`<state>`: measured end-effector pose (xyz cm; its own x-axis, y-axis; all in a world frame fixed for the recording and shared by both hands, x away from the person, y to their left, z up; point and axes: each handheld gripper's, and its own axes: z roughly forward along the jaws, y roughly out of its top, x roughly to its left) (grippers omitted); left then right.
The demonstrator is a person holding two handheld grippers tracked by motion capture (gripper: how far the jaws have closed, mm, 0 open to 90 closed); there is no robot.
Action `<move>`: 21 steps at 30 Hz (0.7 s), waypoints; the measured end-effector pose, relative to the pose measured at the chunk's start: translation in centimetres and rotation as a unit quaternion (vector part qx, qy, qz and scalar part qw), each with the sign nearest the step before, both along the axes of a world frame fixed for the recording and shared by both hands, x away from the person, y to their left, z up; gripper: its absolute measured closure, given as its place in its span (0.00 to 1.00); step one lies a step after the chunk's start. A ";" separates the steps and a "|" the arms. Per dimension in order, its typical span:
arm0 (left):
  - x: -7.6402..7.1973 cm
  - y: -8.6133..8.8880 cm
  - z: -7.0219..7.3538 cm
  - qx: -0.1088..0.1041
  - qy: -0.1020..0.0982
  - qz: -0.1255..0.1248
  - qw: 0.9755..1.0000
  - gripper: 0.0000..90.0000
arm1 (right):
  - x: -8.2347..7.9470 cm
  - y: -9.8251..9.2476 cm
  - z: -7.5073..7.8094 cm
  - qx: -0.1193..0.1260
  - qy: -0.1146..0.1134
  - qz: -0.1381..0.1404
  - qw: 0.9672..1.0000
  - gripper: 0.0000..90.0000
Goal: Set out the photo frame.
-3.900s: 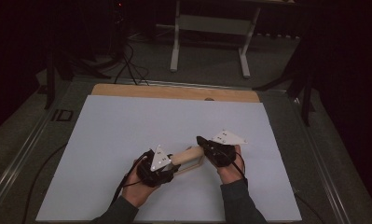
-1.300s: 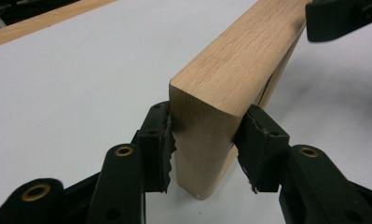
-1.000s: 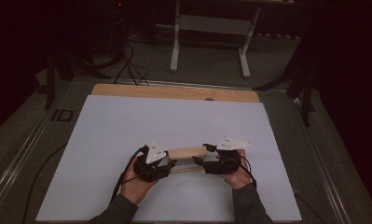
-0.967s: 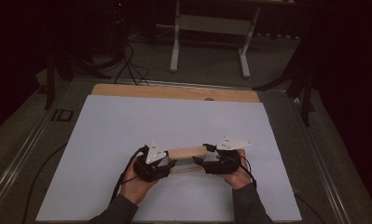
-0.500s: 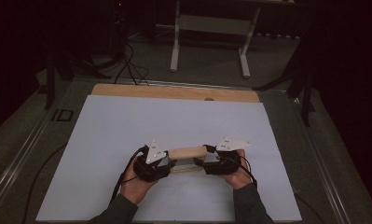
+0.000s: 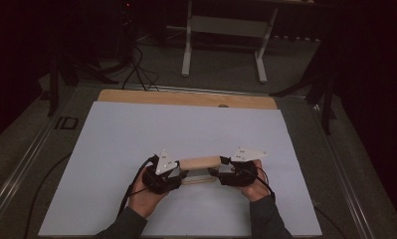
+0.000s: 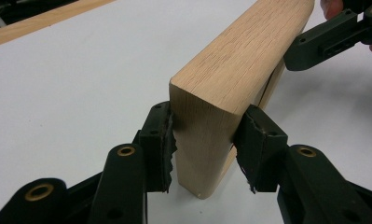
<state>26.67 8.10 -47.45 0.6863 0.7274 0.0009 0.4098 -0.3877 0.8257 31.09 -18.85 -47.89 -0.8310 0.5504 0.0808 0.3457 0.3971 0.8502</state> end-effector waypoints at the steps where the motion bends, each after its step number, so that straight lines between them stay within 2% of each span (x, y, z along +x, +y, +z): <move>1: 0.0 0.0 0.0 0.000 0.000 0.000 1.000 0.64 | 0.0 0.0 0.0 0.000 0.000 0.000 1.000 0.49; 13: 0.2 0.2 0.1 -0.005 0.005 0.001 1.000 0.64 | -0.2 0.2 0.0 -0.008 -0.014 -0.002 1.000 0.53; 21: 0.2 0.3 0.1 -0.003 0.004 0.000 1.000 0.64 | -0.1 0.3 -0.1 -0.010 -0.012 -0.001 1.000 0.52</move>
<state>26.84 8.36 -47.39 0.6862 0.7273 -0.0091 0.4162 -0.3824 0.8249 30.96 -18.52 -47.99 -0.8315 0.5534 0.0487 0.3253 0.4139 0.8502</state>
